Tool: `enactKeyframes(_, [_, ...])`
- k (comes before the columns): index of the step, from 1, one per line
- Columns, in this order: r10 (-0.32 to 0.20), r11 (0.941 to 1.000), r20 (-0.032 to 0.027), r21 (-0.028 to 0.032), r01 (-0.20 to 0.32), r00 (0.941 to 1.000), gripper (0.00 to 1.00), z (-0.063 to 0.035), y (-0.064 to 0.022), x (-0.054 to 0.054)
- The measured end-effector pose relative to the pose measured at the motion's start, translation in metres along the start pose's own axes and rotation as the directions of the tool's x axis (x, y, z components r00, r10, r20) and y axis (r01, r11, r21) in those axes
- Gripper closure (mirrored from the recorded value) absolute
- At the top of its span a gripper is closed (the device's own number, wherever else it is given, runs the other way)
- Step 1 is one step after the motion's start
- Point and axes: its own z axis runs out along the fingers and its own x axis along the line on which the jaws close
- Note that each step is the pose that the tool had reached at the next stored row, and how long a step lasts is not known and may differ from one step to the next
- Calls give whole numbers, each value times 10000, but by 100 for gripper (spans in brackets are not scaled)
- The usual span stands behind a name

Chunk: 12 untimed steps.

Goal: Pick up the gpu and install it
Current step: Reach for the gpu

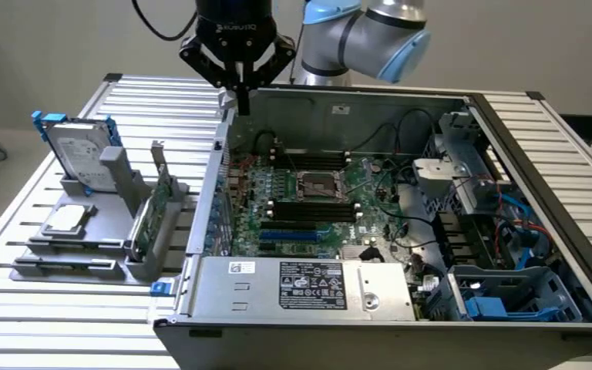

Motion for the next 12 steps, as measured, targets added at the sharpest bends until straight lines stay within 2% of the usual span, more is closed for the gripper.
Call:
enactKeyframes(2, [0, 10000, -18, 4, 0, 10000, 89, 11, 6, 90])
enactKeyframes(12, [10, 10000, -201, 36, -9, 9998, 89, 82, 37, 544])
